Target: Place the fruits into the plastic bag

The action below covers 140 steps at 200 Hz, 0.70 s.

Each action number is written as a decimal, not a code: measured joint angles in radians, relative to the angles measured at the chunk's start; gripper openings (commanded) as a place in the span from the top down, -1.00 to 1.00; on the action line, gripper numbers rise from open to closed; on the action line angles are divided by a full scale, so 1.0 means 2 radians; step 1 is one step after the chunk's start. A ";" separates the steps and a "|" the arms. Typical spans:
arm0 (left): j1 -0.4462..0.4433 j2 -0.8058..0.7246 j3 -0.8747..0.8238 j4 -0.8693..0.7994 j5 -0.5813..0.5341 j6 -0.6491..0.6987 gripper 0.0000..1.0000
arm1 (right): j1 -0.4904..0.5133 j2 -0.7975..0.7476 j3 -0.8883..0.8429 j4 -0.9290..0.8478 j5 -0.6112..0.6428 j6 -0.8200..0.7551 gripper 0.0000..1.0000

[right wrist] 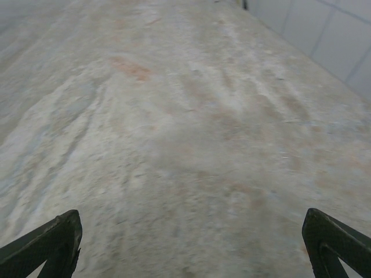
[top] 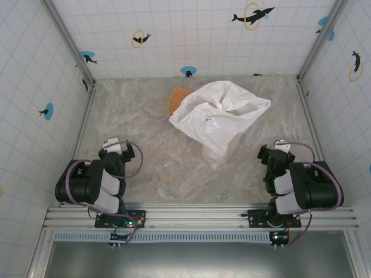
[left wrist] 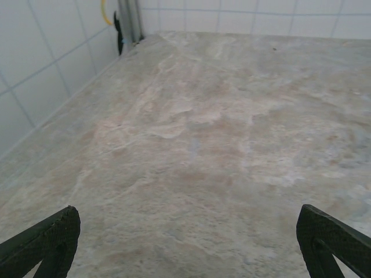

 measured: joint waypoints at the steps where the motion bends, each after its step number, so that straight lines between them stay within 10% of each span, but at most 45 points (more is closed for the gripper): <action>1: 0.000 0.000 0.000 0.000 0.001 0.000 -0.95 | 0.001 0.001 0.000 0.001 -0.001 -0.001 -1.00; 140: 0.010 0.000 0.000 -0.010 0.036 -0.004 -0.96 | -0.003 0.034 -0.003 0.098 -0.030 -0.016 -1.00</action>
